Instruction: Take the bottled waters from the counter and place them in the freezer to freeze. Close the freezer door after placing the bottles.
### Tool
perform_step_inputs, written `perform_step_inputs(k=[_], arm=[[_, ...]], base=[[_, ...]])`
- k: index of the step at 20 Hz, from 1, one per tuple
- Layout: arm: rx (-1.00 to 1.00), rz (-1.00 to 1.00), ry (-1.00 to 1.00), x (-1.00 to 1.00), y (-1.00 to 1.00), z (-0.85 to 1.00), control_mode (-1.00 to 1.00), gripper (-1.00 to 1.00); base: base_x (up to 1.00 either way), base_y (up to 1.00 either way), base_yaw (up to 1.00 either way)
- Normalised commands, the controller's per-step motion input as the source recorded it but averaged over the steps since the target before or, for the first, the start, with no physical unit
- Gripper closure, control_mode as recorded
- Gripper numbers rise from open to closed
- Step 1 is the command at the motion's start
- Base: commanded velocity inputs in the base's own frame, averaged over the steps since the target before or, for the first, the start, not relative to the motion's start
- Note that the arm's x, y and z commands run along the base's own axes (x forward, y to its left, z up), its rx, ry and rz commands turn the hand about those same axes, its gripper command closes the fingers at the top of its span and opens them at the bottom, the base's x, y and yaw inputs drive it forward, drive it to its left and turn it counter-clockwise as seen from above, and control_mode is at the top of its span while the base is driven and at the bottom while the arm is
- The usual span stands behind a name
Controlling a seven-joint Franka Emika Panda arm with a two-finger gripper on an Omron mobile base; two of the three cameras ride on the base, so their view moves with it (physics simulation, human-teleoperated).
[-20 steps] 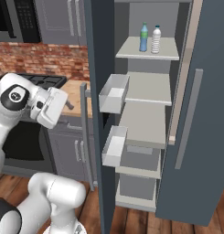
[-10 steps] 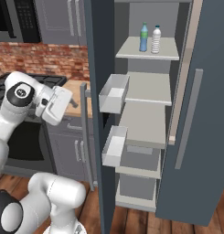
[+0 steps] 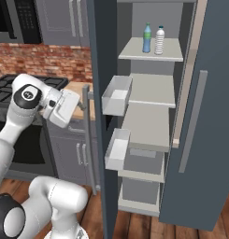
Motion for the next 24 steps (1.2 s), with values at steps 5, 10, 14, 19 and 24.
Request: perform_step_inputs(k=[5, 10, 14, 19, 24], arm=[[-0.01, 0.00, 0.04, 0.08, -0.15, 0.00, -1.00, -1.00], [-0.01, 0.01, 0.01, 0.00, 0.01, 0.00, -1.00, -1.00], [-0.01, 0.05, 0.00, -0.03, 0.03, 0.00, -1.00, -1.00], [-0.03, 0.09, 0.00, -0.25, 0.27, 0.00, -1.00, -1.00], [-0.03, 0.10, 0.00, -0.11, 0.25, 0.00, -1.00, -1.00]], base=[[0.00, 0.00, 0.00], [0.00, 0.00, 0.00], [0.00, 0.00, 0.00], [0.00, 0.00, 0.00], [0.00, 0.00, 0.00]])
